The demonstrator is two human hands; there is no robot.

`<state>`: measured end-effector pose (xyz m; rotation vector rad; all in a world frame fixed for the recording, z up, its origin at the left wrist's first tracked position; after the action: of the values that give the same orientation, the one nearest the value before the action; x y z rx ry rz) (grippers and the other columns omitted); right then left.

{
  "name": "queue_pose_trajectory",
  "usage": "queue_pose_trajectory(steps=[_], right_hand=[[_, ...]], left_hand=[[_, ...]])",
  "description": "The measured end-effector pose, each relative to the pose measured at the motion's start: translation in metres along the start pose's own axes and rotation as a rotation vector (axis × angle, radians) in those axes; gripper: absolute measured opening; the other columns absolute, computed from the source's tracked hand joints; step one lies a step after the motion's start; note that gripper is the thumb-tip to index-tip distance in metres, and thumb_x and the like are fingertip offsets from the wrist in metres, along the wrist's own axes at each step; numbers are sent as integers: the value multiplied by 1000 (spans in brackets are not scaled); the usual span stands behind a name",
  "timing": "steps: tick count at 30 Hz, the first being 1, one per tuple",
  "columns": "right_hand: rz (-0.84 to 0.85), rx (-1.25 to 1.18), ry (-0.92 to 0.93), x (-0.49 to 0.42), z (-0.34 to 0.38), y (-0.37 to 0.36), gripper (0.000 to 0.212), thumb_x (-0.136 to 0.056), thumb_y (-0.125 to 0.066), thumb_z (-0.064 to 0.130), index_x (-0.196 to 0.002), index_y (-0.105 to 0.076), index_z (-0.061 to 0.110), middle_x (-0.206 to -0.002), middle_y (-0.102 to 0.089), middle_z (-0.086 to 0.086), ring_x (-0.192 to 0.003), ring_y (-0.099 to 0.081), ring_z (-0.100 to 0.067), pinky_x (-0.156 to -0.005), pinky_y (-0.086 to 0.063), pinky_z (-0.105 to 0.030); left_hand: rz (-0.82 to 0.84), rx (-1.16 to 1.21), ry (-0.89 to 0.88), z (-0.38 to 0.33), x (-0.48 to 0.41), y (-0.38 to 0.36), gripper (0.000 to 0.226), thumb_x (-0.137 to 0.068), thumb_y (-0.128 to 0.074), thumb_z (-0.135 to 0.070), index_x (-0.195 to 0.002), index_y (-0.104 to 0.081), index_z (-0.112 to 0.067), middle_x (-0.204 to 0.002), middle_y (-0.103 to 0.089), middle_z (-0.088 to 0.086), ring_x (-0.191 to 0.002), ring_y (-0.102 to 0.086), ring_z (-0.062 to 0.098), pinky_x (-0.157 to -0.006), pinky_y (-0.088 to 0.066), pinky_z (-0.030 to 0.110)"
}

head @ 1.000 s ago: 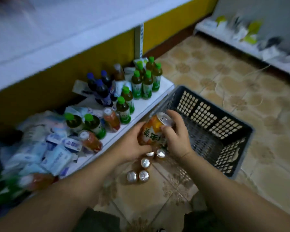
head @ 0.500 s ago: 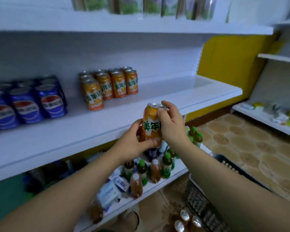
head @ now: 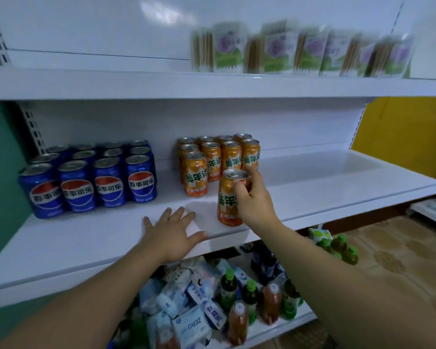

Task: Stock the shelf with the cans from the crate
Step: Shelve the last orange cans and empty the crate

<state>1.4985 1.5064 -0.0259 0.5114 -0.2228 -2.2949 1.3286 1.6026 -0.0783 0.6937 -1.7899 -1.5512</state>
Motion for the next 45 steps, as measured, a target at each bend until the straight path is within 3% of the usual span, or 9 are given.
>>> queue_pose_trajectory(steps=[5,8,12,19,26,31,36,42,45], right_hand=[[-14,78,114,-10,-7,-9,55,-97,-48,38,-147,-27,31,-145,-38,-1,-129,-42,-21,-107,-39,-41],[-25,207,182,-7,-15,-10,80,-81,-70,43,-146,-24,35,-139,-27,-3,-126,-38,-22,-106,-39,-36],[17,217,170,-28,-22,-15,92,-81,-74,32,-151,-15,35,-144,-34,-4,-130,-40,-23,-109,-38,-40],[27,154,147,-64,-29,-38,76,-85,-69,20,-147,-25,26,-139,-50,-1,-127,-49,-23,-106,-41,-43],[14,323,175,-92,-33,-51,83,-89,-65,28,-153,-13,19,-151,-28,-12,-131,-40,-34,-103,-38,-41],[38,288,173,-102,-41,-56,75,-92,-61,27,-152,-18,18,-146,-41,-11,-125,-48,-32,-97,-41,-39],[120,394,24,-101,-36,-57,67,-94,-56,31,-148,-21,12,-136,-50,-14,-120,-52,-35,-92,-42,-38],[218,694,-39,-50,-37,11,72,-93,-54,49,-150,-25,16,-148,-38,-13,-132,-41,-33,-105,-36,-40],[191,775,-131,-22,-45,69,74,-94,-50,53,-152,-22,17,-153,-31,-11,-136,-37,-30,-108,-34,-39]], left_hand=[[-52,-29,11,1,-4,-5,82,-81,-13,-82,-151,-5,-41,-162,2,-10,-148,4,17,-114,-2,61],[-63,-39,16,0,-5,-6,83,-81,-13,-82,-151,-5,-40,-162,1,-10,-148,3,17,-115,-2,61],[-66,-45,15,-1,-5,-5,82,-82,-14,-81,-152,-4,-38,-162,2,-9,-148,4,17,-115,-2,60],[-82,-36,2,0,-4,-7,80,-83,-14,-79,-151,-4,-38,-162,3,-10,-148,5,16,-116,-2,59],[-93,-41,-4,1,-7,-9,80,-83,-14,-79,-151,-4,-38,-162,4,-10,-148,5,16,-116,-2,59],[-93,-41,-5,2,-6,-9,80,-83,-14,-79,-151,-4,-39,-162,3,-10,-148,5,17,-116,-2,59],[-93,-25,-3,1,-4,-5,80,-83,-17,-79,-151,-6,-38,-162,1,-9,-148,3,17,-116,-3,59],[-30,-1,20,-7,1,2,84,-83,-20,-79,-152,-9,-32,-162,-1,-4,-148,1,21,-116,-4,58],[-41,86,-103,-53,5,9,83,-86,-36,-73,-151,-19,-25,-160,-15,1,-146,-14,22,-117,-13,51]])
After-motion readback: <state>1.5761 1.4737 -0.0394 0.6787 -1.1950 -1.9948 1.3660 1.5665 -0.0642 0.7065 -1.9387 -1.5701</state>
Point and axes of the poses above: each hand's wrist, its own x-axis away from the middle knuckle, its own y-axis out of the back of the hand, z = x × y, the point moved 5 cm from there along -x, towards the middle knuckle
